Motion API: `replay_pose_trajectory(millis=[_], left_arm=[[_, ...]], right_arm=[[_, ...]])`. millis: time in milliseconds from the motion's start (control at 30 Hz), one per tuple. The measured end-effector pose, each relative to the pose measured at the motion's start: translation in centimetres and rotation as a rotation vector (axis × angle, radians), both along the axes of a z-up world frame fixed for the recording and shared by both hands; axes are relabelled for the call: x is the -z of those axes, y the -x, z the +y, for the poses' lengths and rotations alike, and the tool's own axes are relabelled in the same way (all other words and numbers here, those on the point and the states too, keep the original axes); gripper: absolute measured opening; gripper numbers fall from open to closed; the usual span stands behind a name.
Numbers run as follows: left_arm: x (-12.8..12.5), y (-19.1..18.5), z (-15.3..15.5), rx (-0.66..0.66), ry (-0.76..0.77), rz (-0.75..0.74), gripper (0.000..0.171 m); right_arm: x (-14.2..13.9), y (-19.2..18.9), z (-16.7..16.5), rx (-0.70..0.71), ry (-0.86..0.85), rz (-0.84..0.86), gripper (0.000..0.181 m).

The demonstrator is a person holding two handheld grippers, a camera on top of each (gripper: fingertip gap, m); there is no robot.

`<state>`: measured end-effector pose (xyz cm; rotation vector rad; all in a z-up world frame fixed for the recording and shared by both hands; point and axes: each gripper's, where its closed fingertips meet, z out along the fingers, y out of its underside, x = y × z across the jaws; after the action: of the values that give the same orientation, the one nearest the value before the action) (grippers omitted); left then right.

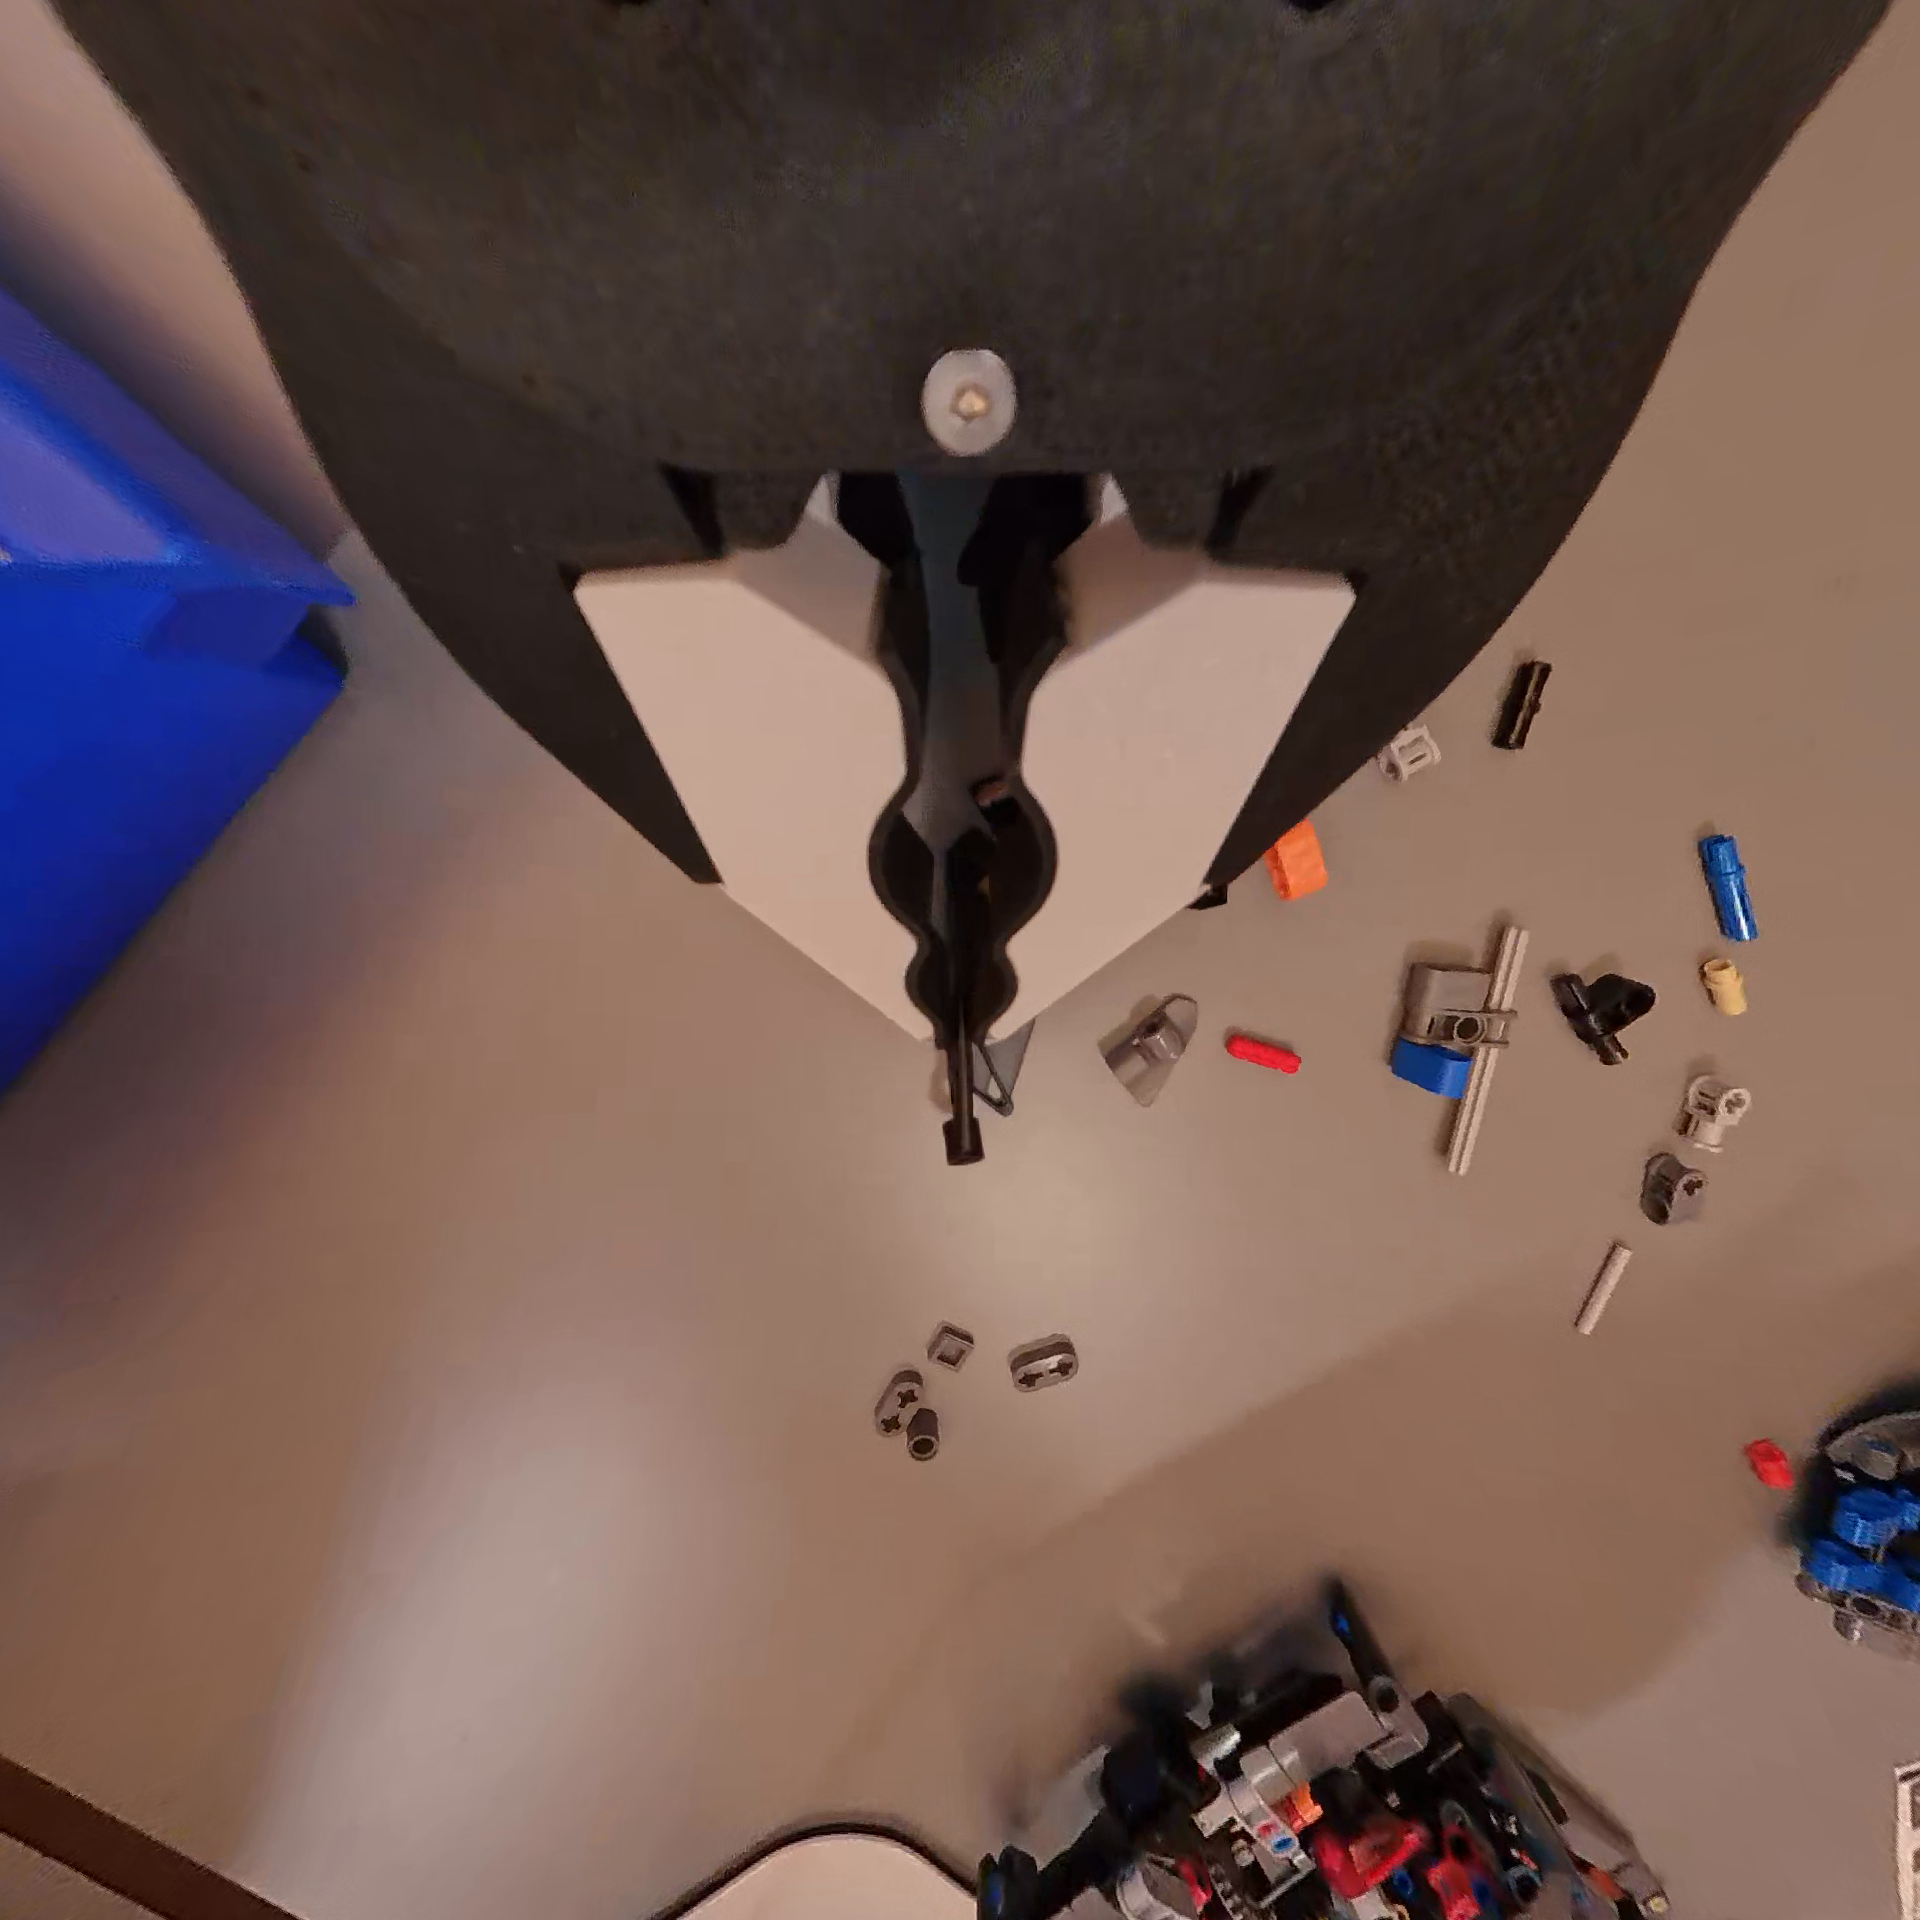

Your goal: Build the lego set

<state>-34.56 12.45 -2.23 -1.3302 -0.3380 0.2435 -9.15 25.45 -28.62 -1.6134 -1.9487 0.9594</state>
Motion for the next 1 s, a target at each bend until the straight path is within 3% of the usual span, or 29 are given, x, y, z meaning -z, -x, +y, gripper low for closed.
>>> replay_pose_trajectory(millis=[267,500,667,867,1000], left_arm=[[0.1,-0.7,0.8,0.003,-0.003,0.004,0.0],[0.3,0.0,-0.6,-0.015,-0.033,-0.025,0.0],[0.5,1.0,-1.8,-0.025,-0.067,-0.066,0.0],[0.6,1.3,-2.5,-0.04,-0.072,-0.068,0.0],[0.7,1.5,-2.7,-0.045,-0.074,-0.07,0.0]], right_arm=[[-0.7,0.2,0.4,0.017,0.002,0.037,0.0],[-3.5,0.8,0.3,0.034,0.114,0.178,0.0],[-7.2,0.9,-0.2,0.02,0.351,0.352,0.0],[-12.3,0.0,0.8,0.019,0.83,0.578,0.0],[-13.9,-0.6,2.0,0.026,1.029,0.668,0.0]])
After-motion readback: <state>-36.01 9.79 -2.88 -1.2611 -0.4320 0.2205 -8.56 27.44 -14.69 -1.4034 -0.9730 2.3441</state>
